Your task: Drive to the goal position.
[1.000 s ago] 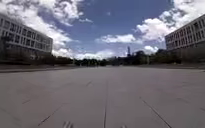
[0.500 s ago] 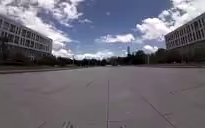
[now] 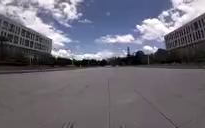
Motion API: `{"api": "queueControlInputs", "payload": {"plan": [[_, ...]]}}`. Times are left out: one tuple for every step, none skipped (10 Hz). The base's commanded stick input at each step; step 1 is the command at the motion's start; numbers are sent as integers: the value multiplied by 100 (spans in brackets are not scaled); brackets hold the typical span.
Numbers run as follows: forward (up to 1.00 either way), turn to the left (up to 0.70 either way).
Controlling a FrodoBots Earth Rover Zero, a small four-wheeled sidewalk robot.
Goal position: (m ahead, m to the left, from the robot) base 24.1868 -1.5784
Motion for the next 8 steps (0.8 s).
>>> {"api": "queueControlInputs", "payload": {"plan": [[70,0],[70,0],[70,0],[70,0],[70,0],[70,0],[70,0],[70,0]]}}
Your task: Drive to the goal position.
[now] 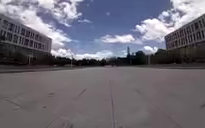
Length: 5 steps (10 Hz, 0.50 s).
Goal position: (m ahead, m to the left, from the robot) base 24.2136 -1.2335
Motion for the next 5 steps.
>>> {"api": "queueControlInputs", "payload": {"plan": [[70,0],[70,0],[70,0],[70,0],[70,0]]}}
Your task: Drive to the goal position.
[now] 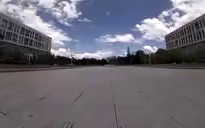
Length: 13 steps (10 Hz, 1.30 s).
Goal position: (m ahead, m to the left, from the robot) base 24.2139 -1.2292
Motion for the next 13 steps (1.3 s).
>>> {"api": "queueControlInputs", "payload": {"plan": [[70,0],[70,0],[70,0],[70,0],[70,0],[70,0],[70,0],[70,0],[70,0],[70,0],[70,0],[70,0],[70,0]]}}
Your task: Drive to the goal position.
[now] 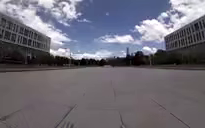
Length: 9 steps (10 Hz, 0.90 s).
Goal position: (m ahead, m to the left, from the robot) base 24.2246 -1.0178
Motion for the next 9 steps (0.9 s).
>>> {"api": "queueControlInputs", "payload": {"plan": [[70,0],[70,0],[70,0],[70,0],[70,0],[70,0],[70,0],[70,0],[70,0]]}}
